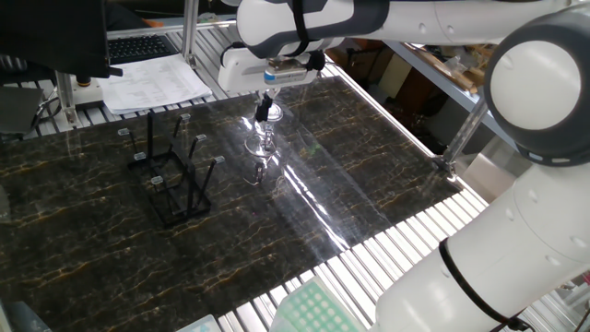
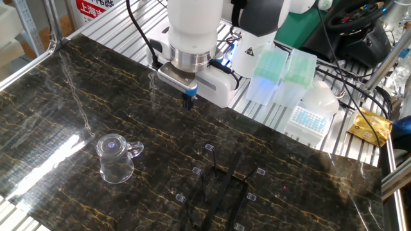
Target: Put the cup on the cup rack
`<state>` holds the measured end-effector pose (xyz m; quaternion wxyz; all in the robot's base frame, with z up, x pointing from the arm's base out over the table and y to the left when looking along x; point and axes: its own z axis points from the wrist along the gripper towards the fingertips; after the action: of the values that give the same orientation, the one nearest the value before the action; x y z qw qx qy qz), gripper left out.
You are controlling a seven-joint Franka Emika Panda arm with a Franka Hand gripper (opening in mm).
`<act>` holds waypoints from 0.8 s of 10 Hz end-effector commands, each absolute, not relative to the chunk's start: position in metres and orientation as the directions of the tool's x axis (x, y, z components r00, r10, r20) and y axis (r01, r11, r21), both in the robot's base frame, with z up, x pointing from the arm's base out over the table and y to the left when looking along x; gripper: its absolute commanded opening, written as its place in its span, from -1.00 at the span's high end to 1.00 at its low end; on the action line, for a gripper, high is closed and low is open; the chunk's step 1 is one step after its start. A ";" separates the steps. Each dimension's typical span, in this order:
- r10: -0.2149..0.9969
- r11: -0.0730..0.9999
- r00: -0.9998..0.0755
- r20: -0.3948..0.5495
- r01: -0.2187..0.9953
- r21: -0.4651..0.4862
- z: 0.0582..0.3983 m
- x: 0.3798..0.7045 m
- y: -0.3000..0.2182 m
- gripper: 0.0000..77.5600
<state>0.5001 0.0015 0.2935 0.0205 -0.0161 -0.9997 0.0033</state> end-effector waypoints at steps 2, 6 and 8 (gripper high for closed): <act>0.033 0.999 -0.999 0.036 0.032 -0.021 0.293 0.501 0.002 1.00; 0.051 0.996 -0.998 0.025 0.050 -0.068 0.274 0.507 -0.002 1.00; 0.053 0.996 -0.998 0.027 0.051 -0.072 0.264 0.512 -0.012 1.00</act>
<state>0.5072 -0.0033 0.2717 0.0157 -0.0249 -0.9990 0.0334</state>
